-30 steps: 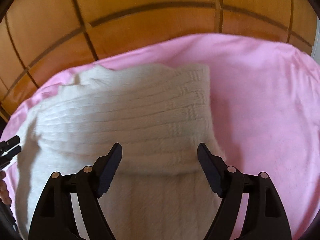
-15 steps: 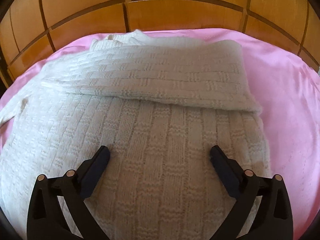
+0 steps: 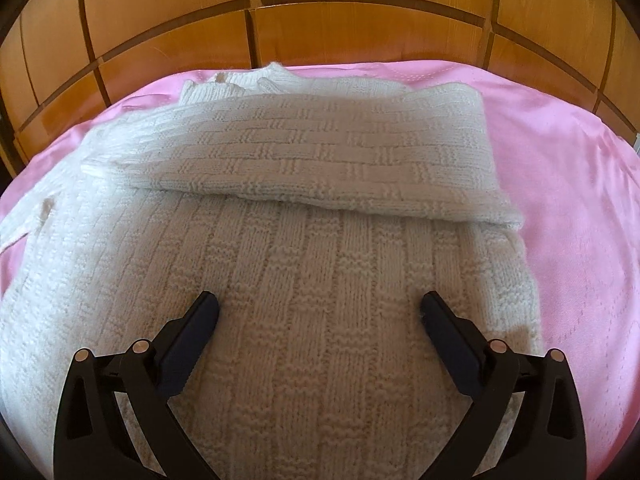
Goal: Fold small clothes
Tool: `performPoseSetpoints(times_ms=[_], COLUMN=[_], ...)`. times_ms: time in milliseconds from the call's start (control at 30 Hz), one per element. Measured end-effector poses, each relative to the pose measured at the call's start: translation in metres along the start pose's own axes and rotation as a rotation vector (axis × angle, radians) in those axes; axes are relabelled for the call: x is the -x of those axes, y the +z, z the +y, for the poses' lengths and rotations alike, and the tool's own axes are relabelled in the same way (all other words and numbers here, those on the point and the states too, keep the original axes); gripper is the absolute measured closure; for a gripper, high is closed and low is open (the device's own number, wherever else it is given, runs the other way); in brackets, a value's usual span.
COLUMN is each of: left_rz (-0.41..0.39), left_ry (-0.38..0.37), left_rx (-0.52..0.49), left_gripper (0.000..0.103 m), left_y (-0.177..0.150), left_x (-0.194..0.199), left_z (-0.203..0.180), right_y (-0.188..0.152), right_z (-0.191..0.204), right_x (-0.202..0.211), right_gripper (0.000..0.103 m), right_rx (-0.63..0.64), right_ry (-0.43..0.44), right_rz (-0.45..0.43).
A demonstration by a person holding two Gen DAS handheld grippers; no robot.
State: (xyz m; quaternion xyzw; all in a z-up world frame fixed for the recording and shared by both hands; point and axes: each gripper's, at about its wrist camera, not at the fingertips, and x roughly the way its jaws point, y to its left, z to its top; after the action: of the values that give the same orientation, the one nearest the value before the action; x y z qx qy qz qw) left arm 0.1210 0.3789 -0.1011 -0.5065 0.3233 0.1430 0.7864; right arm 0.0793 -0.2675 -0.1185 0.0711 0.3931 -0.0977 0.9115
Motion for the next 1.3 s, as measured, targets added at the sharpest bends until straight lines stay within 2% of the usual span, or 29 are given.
performPoseSetpoints(times_ms=[100,200,333,400,467,500,567,600,633,733,767,867,900,933,967,1000,1100,1167,1233,1300], left_rz=[-0.006,0.007,0.076,0.140,0.197,0.232,0.294,0.320,0.331,0.365,0.360,0.339,0.327,0.311,0.298,0.301,0.322,0.320,0.319,0.315], left_ry=[-0.076,-0.154,-0.258,-0.316,-0.342,-0.345,-0.340,-0.317,-0.295,-0.253,-0.242,-0.201,-0.187,-0.172,-0.157,-0.151,-0.148,-0.162,-0.164,-0.165], left_rx=[-0.103,-0.269,-0.488,-0.605,-0.691,-0.737,-0.798,-0.828,-0.857,-0.939,-0.960,-1.010,-1.012,-1.012,-1.002,-0.979,-0.921,-0.927,-0.943,-0.954], left_gripper=[0.097,0.097,0.096,0.096,0.094,0.090,0.066,0.046,0.043,0.043,0.043,0.043,0.043,0.043,0.043,0.043,0.045,0.045,0.045,0.045], left_y=[-0.014,-0.047,-0.116,-0.167,-0.212,-0.235,-0.274,-0.294,-0.310,-0.342,-0.344,-0.351,-0.350,-0.351,-0.344,-0.340,-0.331,-0.333,-0.334,-0.334], left_x=[0.012,0.026,0.030,0.025,0.015,0.009,-0.004,-0.010,-0.014,-0.014,-0.016,-0.005,-0.003,-0.002,-0.001,0.000,-0.002,-0.004,-0.005,-0.008], left_z=[-0.039,-0.092,-0.163,-0.198,-0.219,-0.227,-0.235,-0.236,-0.235,-0.220,-0.223,-0.199,-0.194,-0.189,-0.180,-0.171,-0.149,-0.145,-0.143,-0.142], right_y=[0.000,0.000,0.000,0.000,0.001,0.001,0.001,0.001,0.000,0.001,0.001,0.003,0.007,0.010,0.016,0.024,0.042,0.052,0.060,0.068], right_z=[0.000,0.001,0.000,-0.001,-0.002,-0.002,-0.003,-0.004,-0.004,-0.005,-0.005,-0.005,-0.003,-0.002,0.001,0.008,0.038,0.069,0.096,0.120], right_x=[0.000,-0.001,-0.001,-0.001,-0.001,-0.001,0.000,0.000,0.000,0.000,0.000,0.002,0.006,0.010,0.016,0.019,0.016,0.002,-0.016,-0.035], right_gripper=[0.003,0.003,0.003,0.003,0.003,0.003,0.003,0.003,0.003,0.003,0.003,0.004,0.007,0.018,0.031,0.034,0.044,0.045,0.045,0.045], right_rx=[0.002,0.007,0.006,0.005,0.002,0.001,-0.004,-0.006,-0.008,-0.011,-0.012,-0.010,-0.006,-0.012,-0.027,-0.032,-0.012,0.011,0.016,0.013], right_ry=[-0.002,-0.006,-0.001,0.003,0.007,0.009,0.017,0.020,0.022,0.027,0.029,0.033,0.032,0.051,0.115,0.186,0.363,0.468,0.503,0.494], right_rz=[0.000,0.001,-0.001,-0.002,-0.003,-0.004,-0.006,-0.007,-0.008,-0.009,-0.009,0.000,0.005,-0.002,-0.010,-0.001,0.048,0.118,0.176,0.214])
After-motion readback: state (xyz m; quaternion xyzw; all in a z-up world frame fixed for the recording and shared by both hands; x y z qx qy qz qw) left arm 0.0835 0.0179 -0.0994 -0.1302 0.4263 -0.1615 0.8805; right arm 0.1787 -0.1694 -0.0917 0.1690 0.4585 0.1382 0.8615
